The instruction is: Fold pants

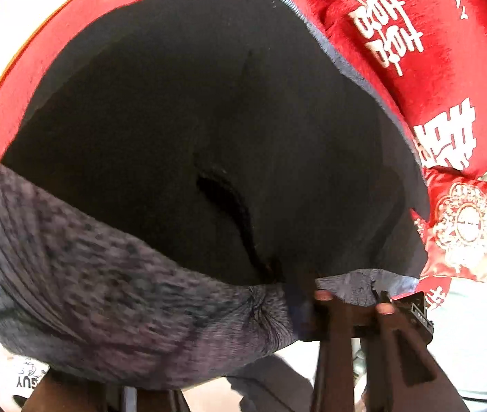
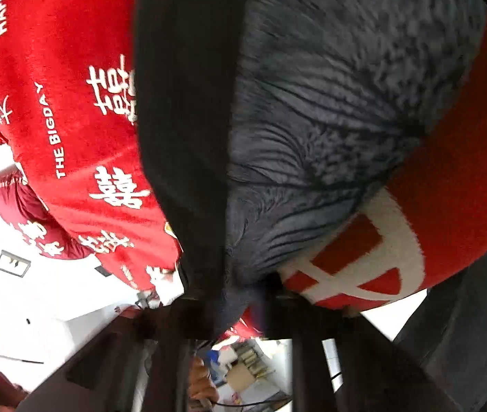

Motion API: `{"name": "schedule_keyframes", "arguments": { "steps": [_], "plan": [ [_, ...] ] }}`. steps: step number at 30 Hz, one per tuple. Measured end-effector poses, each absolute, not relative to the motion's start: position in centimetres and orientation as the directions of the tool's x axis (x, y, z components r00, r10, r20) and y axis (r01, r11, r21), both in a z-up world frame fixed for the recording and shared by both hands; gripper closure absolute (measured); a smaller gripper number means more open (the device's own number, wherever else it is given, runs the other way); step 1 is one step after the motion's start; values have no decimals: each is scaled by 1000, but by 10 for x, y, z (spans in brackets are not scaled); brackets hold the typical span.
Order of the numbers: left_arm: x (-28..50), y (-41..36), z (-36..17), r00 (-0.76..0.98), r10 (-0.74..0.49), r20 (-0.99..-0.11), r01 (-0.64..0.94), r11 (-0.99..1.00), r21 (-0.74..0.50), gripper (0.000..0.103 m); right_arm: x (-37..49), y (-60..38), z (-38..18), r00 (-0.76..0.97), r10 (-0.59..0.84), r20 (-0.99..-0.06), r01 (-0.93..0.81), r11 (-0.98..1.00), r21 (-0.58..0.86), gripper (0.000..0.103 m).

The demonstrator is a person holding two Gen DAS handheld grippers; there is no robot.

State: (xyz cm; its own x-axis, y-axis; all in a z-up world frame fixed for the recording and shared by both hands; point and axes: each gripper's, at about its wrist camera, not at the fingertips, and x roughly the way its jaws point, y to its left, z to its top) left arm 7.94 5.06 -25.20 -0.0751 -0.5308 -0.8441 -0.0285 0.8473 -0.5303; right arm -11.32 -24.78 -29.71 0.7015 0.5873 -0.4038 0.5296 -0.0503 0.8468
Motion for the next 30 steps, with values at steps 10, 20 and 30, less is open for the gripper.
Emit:
{"name": "schedule_keyframes", "arguments": {
  "steps": [10,20,30],
  "plan": [
    [141,21,-183,46,-509,-859,70,860,-506,66,-26,-293,-223,594,679,-431,456,157,876,95],
    [258,-26,-203,192,-376,-907,24,925,-379,65,166,-338,-226,357,780,-515,416,360,835,91],
    [298,-53,-243,213,-263,-941,-46,959,-278,61,252,-351,-301,300,770,-564,470,395,789,89]
  ]
}}
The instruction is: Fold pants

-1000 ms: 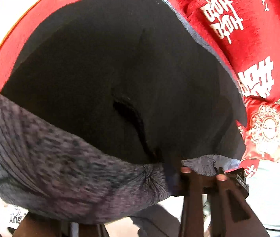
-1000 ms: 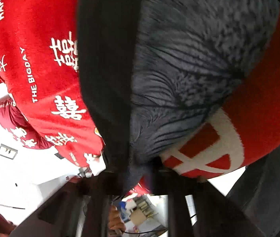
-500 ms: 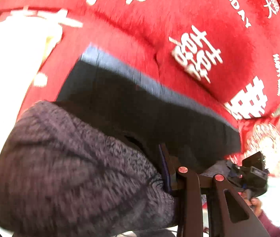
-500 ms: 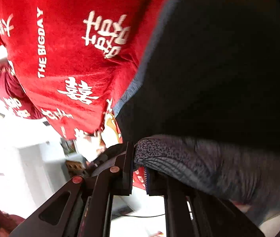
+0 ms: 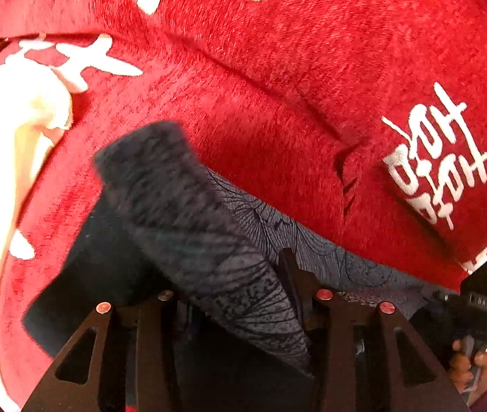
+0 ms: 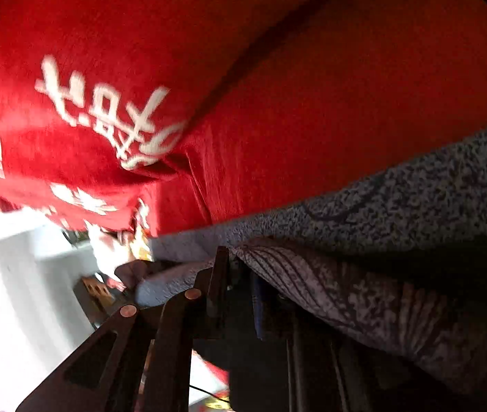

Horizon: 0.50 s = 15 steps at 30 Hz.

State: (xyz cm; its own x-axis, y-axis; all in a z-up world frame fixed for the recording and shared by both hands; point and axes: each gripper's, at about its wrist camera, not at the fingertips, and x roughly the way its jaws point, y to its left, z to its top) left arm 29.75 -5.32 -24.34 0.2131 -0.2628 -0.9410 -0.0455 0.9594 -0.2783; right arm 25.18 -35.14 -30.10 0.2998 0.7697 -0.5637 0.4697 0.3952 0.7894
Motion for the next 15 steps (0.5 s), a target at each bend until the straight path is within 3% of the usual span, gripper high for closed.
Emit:
{"name": "schedule_keyframes", "arguments": {
  "steps": [1,3,4,5,10,15],
  "plan": [
    [295,-52,-237,210,-263,-942,-38,960,-276,60,250,-349,-297,292,767,-572,463,410,786,84],
    [288,-46,-218,223,-242,-944,-20,967,-253,56,249,-343,-282,278,761,-586,424,451,786,54],
    [282,-41,-204,247,-205,-947,-21,976,-217,44,249,-341,-272,278,759,-588,397,466,790,32],
    [280,-38,-196,266,-180,-947,-26,981,-194,32,248,-338,-261,281,750,-599,377,488,787,26],
    [266,-18,-166,319,-98,-943,-51,991,-121,31,233,-322,-216,291,704,-648,259,594,762,28],
    [267,-48,-204,228,-55,-972,47,998,-45,31,246,-267,-215,164,657,-736,117,728,676,33]
  ]
}}
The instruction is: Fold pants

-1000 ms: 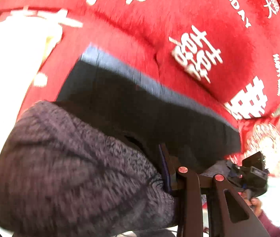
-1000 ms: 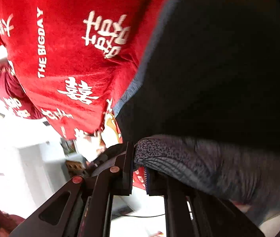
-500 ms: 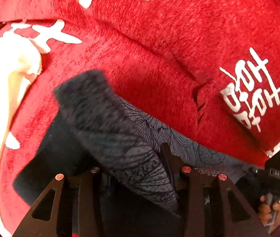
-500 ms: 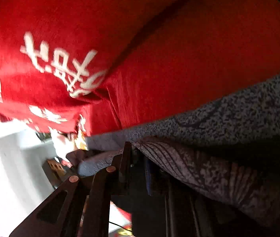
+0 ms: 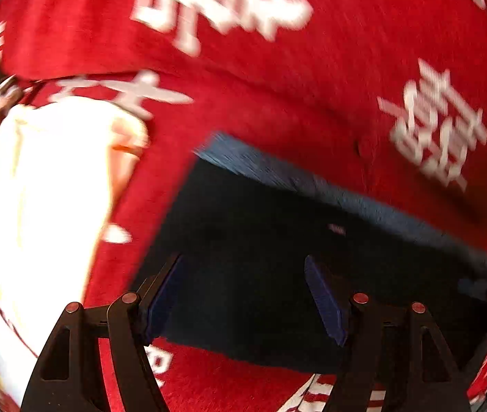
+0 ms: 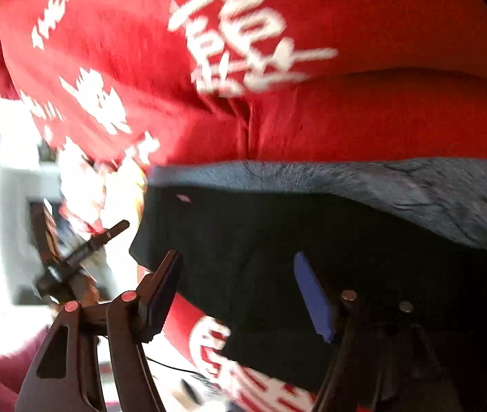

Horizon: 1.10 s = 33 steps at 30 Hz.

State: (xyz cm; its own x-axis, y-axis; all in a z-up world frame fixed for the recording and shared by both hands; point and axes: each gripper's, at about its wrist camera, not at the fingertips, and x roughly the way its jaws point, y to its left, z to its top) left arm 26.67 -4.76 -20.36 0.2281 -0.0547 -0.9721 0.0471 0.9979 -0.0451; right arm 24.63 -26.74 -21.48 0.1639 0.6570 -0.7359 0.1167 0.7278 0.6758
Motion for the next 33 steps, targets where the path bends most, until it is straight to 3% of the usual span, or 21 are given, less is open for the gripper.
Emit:
{"name": "schedule_keyframes", "arguments": {
  "steps": [4,5,6,10,13,17,21,27,33],
  "plan": [
    [277,-66,-249,216,81,-973,118,987,109,29,261,-259,-229,126,569,-812,56,813,579,33],
    [276,-62,-253,226,85,-970,99,989,110,18,262,-262,-233,127,530,-839,50,841,539,33],
    [274,-56,-254,240,78,-968,73,992,98,16,262,-268,-235,133,507,-851,49,855,517,34],
    [268,-53,-255,239,73,-968,96,990,98,15,249,-324,-238,217,546,-809,181,792,583,34],
    [270,-54,-257,233,118,-965,88,986,142,6,234,-356,-232,295,585,-755,298,695,654,33],
    [272,-59,-256,198,146,-969,58,985,160,6,205,-355,-204,346,603,-719,274,668,692,32],
    [254,-88,-238,202,165,-965,180,963,202,6,163,-352,-185,361,604,-711,281,657,700,29],
    [205,-151,-206,164,-28,-986,365,930,34,6,76,-391,-181,401,556,-728,417,597,686,28],
    [130,-256,-205,-40,-273,-961,580,777,-244,6,-35,-414,-190,444,414,-795,636,479,605,28]
  ]
}}
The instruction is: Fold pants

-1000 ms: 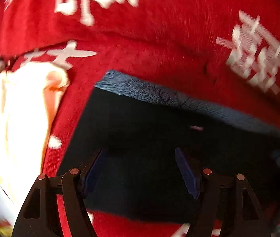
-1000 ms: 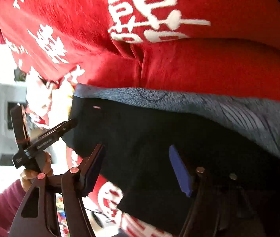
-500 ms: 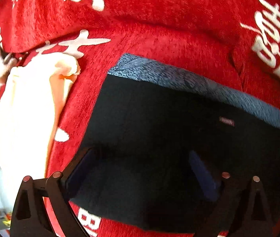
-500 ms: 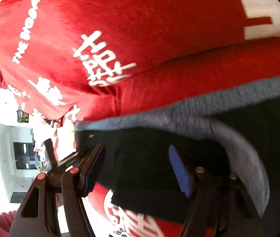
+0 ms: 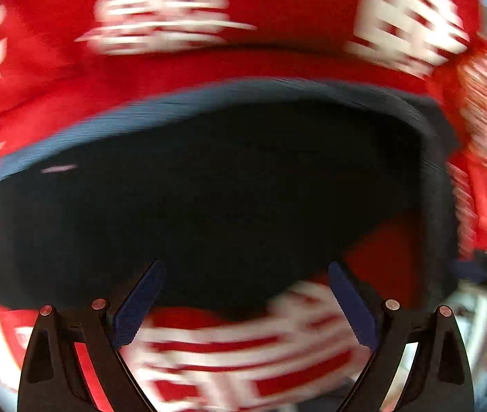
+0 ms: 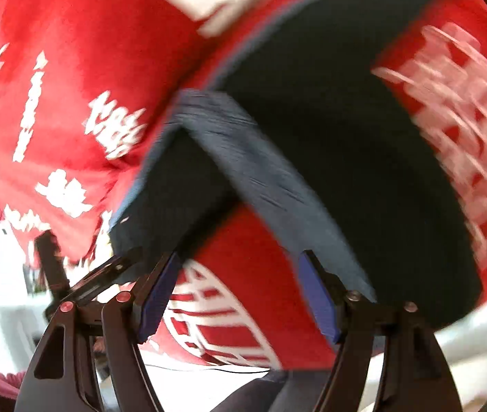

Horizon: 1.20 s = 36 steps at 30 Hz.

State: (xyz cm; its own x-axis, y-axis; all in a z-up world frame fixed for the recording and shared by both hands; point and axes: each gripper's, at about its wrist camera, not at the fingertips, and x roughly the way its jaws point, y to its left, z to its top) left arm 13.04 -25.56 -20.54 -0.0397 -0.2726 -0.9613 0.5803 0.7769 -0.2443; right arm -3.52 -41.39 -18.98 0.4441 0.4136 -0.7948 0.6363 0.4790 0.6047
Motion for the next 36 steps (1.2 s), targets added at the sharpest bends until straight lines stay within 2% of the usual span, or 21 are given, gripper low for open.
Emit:
{"name": "schedule_keyframes", "arguments": {
  "steps": [6,9,12,18,19,20,21,23,25,27,28,29,31,36],
  "plan": [
    [69,-332,-213,-184,-356,-916,666,641,-382,6,-125,-413,-210,499,331,-801,751,296,590,28],
    [65,-350,-224,-215,-367,-905,665,624,-411,6,-144,-409,-231,514,353,-782,759,236,606,28],
    [62,-369,-237,-243,-356,-902,650,631,-424,6,-156,-408,-253,551,381,-743,744,180,644,28],
    [54,-391,-245,-234,-326,-916,658,640,-396,6,-164,-415,-286,675,461,-576,621,67,781,26],
    [53,-394,-244,-234,-321,-918,658,642,-392,6,-167,-416,-288,693,473,-544,598,42,800,30],
    [52,-396,-244,-238,-321,-917,655,643,-395,6,-170,-417,-289,716,481,-506,574,6,819,40],
    [51,-399,-244,-246,-320,-915,651,645,-400,7,-172,-418,-289,742,484,-464,548,-41,835,43],
    [50,-403,-244,-250,-307,-918,649,650,-394,13,-173,-419,-290,759,487,-431,533,-86,842,44],
    [51,-406,-244,-251,-296,-922,648,656,-387,13,-167,-419,-295,760,500,-416,534,-116,837,45],
    [50,-411,-243,-251,-295,-922,648,656,-386,14,-158,-421,-303,741,525,-419,550,-116,827,65],
    [49,-413,-243,-249,-295,-922,651,654,-385,24,-157,-420,-305,732,533,-424,559,-114,822,96],
    [49,-416,-242,-253,-290,-923,658,648,-384,32,-156,-421,-306,722,541,-431,570,-112,814,95],
    [50,-420,-237,-267,-301,-915,654,641,-402,39,-152,-427,-297,727,538,-428,554,-90,828,95],
    [64,-438,-205,-235,-374,-897,653,623,-431,40,-131,-464,-249,748,536,-390,475,-22,880,95]
  ]
}}
